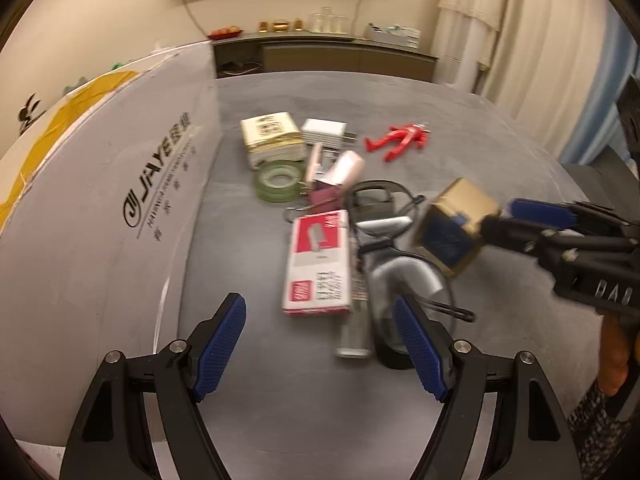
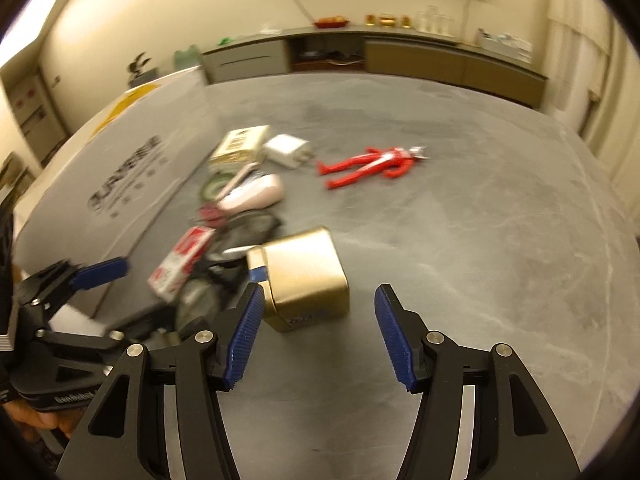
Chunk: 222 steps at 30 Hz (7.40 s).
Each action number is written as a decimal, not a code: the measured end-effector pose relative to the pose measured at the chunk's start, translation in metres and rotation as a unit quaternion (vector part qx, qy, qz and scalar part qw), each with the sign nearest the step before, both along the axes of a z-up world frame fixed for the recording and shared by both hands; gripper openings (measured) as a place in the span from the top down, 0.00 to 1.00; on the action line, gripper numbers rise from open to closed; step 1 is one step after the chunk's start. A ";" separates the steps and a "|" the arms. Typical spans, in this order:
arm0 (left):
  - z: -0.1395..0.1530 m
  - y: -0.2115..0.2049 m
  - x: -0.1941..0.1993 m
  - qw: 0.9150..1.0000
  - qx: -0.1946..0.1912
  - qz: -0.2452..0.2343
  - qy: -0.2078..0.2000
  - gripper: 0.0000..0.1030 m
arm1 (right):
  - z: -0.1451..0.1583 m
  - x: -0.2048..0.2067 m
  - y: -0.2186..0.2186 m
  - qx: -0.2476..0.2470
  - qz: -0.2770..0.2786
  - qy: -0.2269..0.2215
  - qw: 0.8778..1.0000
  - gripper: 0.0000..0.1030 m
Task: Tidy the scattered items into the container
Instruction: 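Grasp the black eyeglasses with the right tool while the left tool grasps the red-white staples box, then carry the eyeglasses and staples box over the white cardboard box with both tools, then open the right tool dropping the eyeglasses while the left tool releases the staples box inside, then move both tools back over the remaining items on the table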
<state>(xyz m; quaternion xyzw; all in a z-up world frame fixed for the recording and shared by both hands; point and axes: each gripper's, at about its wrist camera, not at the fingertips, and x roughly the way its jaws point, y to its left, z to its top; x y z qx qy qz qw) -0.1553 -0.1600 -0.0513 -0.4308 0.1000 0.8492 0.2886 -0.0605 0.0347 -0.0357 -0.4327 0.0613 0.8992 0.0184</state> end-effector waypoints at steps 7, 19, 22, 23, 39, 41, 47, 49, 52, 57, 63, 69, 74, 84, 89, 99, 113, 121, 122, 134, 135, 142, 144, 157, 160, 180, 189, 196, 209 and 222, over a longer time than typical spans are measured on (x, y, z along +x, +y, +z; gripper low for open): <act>0.004 -0.004 -0.001 0.999 0.040 -0.006 -0.013 0.24 | 0.008 0.006 -0.002 0.000 0.012 0.015 1.000 0.41; -0.004 -0.011 -0.020 0.999 0.013 0.052 0.000 0.27 | 0.024 0.012 0.000 -0.105 0.039 0.044 0.993 0.41; -0.005 -0.006 -0.022 0.999 -0.003 0.047 0.017 0.27 | 0.007 -0.004 -0.019 -0.122 0.062 0.006 0.991 0.41; -0.007 -0.006 -0.024 0.999 -0.008 0.048 0.017 0.27 | 0.002 -0.010 -0.023 -0.118 0.062 -0.003 0.991 0.41; -0.016 -0.016 -0.031 1.000 -0.006 0.026 0.015 0.27 | -0.029 -0.032 -0.018 -0.134 0.050 -0.074 0.987 0.59; -0.021 -0.010 -0.034 1.000 -0.002 0.016 0.007 0.27 | -0.025 -0.029 -0.015 -0.144 0.051 -0.067 0.986 0.59; -0.024 -0.002 -0.033 1.000 0.002 0.002 0.002 0.62 | -0.009 -0.020 -0.019 -0.158 0.069 -0.041 0.984 0.59; -0.023 -0.004 -0.035 1.000 0.012 0.006 -0.004 0.62 | -0.004 -0.018 -0.021 -0.158 0.074 -0.035 0.984 0.59; -0.020 -0.011 -0.040 0.999 0.028 0.014 -0.011 0.62 | 0.000 -0.015 -0.021 -0.157 0.072 -0.032 0.984 0.59; -0.005 -0.023 -0.038 0.998 0.056 0.018 -0.006 0.62 | 0.004 -0.013 -0.017 -0.159 0.063 -0.025 0.985 0.59; 0.012 -0.023 -0.031 0.997 0.074 0.008 0.008 0.62 | 0.016 -0.006 -0.022 -0.154 0.075 -0.003 0.985 0.59; 0.028 -0.030 -0.029 0.996 0.092 0.005 0.016 0.62 | 0.031 0.001 -0.027 -0.136 0.078 0.031 0.987 0.59; 0.047 -0.040 -0.026 0.993 0.115 0.004 0.027 0.62 | 0.040 0.006 -0.029 -0.132 0.070 0.047 0.988 0.59; 0.078 -0.068 -0.021 0.987 0.156 0.015 0.043 0.62 | 0.069 0.008 -0.056 -0.115 0.072 0.080 0.988 0.59; 0.089 -0.085 -0.024 0.983 0.174 0.032 0.046 0.62 | 0.083 0.004 -0.075 -0.105 0.084 0.090 0.987 0.58; 0.107 -0.117 -0.038 0.976 0.203 0.059 0.053 0.62 | 0.110 -0.016 -0.120 -0.102 0.116 0.104 0.982 0.58; 0.117 -0.166 -0.080 0.971 0.207 0.108 0.051 0.62 | 0.129 -0.055 -0.165 -0.096 0.146 0.105 0.979 0.58; 0.124 -0.169 -0.103 0.974 0.196 0.103 0.055 0.62 | 0.133 -0.077 -0.177 -0.097 0.155 0.103 0.978 0.58; 0.125 -0.168 -0.105 0.974 0.195 0.102 0.056 0.62 | 0.133 -0.080 -0.178 -0.097 0.157 0.102 0.978 0.58; 0.116 -0.177 -0.165 0.977 0.174 0.123 0.033 0.62 | 0.124 -0.135 -0.189 -0.102 0.155 0.079 0.979 0.58; 0.114 -0.178 -0.171 0.977 0.172 0.125 0.028 0.62 | 0.123 -0.140 -0.190 -0.100 0.154 0.076 0.980 0.58; 0.094 -0.177 -0.210 0.973 0.171 0.152 -0.018 0.62 | 0.106 -0.183 -0.197 -0.108 0.150 0.047 0.982 0.58; 0.090 -0.174 -0.218 0.972 0.166 0.163 -0.026 0.62 | 0.102 -0.193 -0.198 -0.111 0.149 0.042 0.982 0.58; 0.071 -0.161 -0.248 0.967 0.155 0.196 -0.057 0.62 | 0.069 -0.233 -0.207 -0.062 0.154 -0.008 0.986 0.57; 0.069 -0.156 -0.250 0.968 0.150 0.195 -0.056 0.59 | 0.069 -0.238 -0.208 -0.051 0.161 0.001 0.986 0.56; 0.097 -0.150 -0.224 0.973 0.143 0.179 -0.019 0.42 | 0.094 -0.071 -0.136 -0.190 0.261 0.124 0.938 0.55; 0.111 -0.138 -0.173 0.984 0.116 0.133 0.023 0.42 | 0.103 -0.071 -0.119 -0.174 0.236 0.126 0.948 0.54; 0.132 -0.121 -0.138 0.986 0.134 0.087 0.040 0.42 | 0.107 -0.062 -0.096 -0.177 0.210 0.130 0.953 0.54; 0.134 -0.043 -0.037 0.990 0.111 -0.053 0.075 0.42 | 0.119 -0.034 -0.035 -0.179 0.153 0.149 0.960 0.54; 0.063 0.025 0.006 0.992 0.041 -0.115 0.019 0.42 | 0.101 -0.014 0.014 -0.156 0.092 0.112 0.977 0.54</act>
